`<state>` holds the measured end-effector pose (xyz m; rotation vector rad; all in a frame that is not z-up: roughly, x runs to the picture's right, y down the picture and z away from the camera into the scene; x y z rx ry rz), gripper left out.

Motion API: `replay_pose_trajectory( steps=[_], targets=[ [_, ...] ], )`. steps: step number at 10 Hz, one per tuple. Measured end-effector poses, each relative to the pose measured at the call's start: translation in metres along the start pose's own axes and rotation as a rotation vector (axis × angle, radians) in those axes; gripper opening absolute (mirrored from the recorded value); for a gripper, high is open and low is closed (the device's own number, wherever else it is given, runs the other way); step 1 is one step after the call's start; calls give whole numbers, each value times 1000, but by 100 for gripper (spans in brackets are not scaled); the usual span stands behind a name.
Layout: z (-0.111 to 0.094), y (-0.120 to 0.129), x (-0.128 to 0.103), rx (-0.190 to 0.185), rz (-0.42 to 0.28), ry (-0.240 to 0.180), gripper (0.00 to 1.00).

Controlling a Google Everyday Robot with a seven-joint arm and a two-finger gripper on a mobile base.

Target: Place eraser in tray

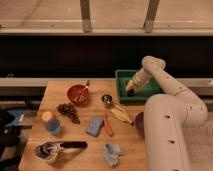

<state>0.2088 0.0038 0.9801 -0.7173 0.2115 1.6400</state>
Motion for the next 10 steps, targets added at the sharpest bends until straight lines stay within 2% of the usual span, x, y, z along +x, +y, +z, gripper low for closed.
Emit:
replay_pose_trajectory(
  steps=[4, 5, 6, 7, 8, 10],
  targets=[
    [-7, 1, -3, 7, 0, -17, 80],
    [-10, -1, -3, 43, 0, -37, 80],
    [-15, -3, -3, 101, 1, -67, 80],
    [-21, 0, -6, 139, 1, -100, 80],
    [-36, -4, -10, 179, 10, -152, 80],
    [-78, -18, -24, 227, 55, -254, 80]
  ],
)
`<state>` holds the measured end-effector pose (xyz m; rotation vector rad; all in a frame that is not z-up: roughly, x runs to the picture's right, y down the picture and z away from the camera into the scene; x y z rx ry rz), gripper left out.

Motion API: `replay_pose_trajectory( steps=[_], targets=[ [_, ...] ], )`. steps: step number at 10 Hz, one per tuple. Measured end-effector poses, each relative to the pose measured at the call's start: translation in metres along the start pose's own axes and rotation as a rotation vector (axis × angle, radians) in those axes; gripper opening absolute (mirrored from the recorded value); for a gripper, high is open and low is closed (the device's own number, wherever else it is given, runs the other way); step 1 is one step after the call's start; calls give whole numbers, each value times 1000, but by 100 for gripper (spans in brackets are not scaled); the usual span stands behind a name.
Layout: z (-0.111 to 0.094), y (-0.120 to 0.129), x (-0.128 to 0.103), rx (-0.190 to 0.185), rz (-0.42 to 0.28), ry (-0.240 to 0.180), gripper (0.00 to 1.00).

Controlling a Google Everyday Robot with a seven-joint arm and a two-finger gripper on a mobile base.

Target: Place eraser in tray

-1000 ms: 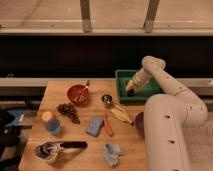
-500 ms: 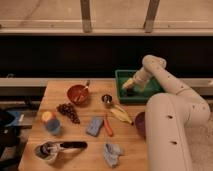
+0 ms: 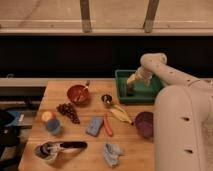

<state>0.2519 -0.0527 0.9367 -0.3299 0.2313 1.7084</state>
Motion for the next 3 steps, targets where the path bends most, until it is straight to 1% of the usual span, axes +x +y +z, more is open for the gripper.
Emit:
replay_pose_trajectory(
  steps=[1, 2, 3],
  targets=[
    [-12, -9, -10, 16, 26, -36, 80],
    [-29, -35, -25, 53, 99, -93, 80],
    [-36, -49, -34, 79, 148, -121, 80]
  ],
)
